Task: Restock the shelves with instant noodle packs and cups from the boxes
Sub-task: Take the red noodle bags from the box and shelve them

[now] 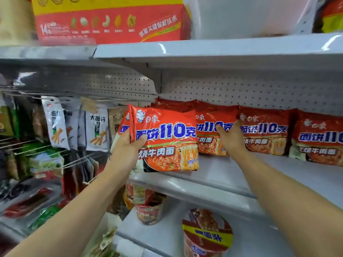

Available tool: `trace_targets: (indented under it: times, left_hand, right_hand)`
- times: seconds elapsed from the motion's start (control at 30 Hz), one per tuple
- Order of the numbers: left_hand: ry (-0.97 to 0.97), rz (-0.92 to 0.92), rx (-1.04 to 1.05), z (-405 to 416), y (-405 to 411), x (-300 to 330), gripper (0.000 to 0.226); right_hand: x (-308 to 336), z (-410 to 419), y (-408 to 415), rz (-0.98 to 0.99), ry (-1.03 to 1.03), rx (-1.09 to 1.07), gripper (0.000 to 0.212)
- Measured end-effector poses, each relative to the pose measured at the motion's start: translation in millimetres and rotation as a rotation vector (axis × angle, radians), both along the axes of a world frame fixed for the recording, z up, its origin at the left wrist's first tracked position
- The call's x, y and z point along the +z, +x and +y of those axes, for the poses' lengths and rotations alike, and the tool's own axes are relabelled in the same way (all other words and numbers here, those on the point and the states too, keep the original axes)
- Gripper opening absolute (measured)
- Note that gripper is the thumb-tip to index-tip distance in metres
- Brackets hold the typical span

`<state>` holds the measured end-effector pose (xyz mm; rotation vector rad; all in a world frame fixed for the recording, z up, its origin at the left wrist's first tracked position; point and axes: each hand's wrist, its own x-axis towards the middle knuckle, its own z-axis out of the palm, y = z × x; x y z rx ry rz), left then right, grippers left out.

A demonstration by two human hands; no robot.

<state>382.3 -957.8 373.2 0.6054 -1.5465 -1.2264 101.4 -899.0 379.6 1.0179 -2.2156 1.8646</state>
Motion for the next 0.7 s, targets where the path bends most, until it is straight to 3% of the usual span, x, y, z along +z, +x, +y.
trace_targets:
  times: [0.23,0.5,0.7]
  left_hand:
    - [-0.026,-0.049,-0.03,-7,-34,2,0.018]
    - [-0.038,-0.064,-0.09,0,-66,7,0.019]
    - [0.035,-0.089,-0.18,3,-109,10,0.017]
  right_hand:
    - [-11,-15,-13,0.041,0.009,-0.056,0.05]
    - [-9,-5,-19,0.063,0.138,-0.111,0.067]
    - [3,32,-59,0.001,0.15,-0.152,0.051]
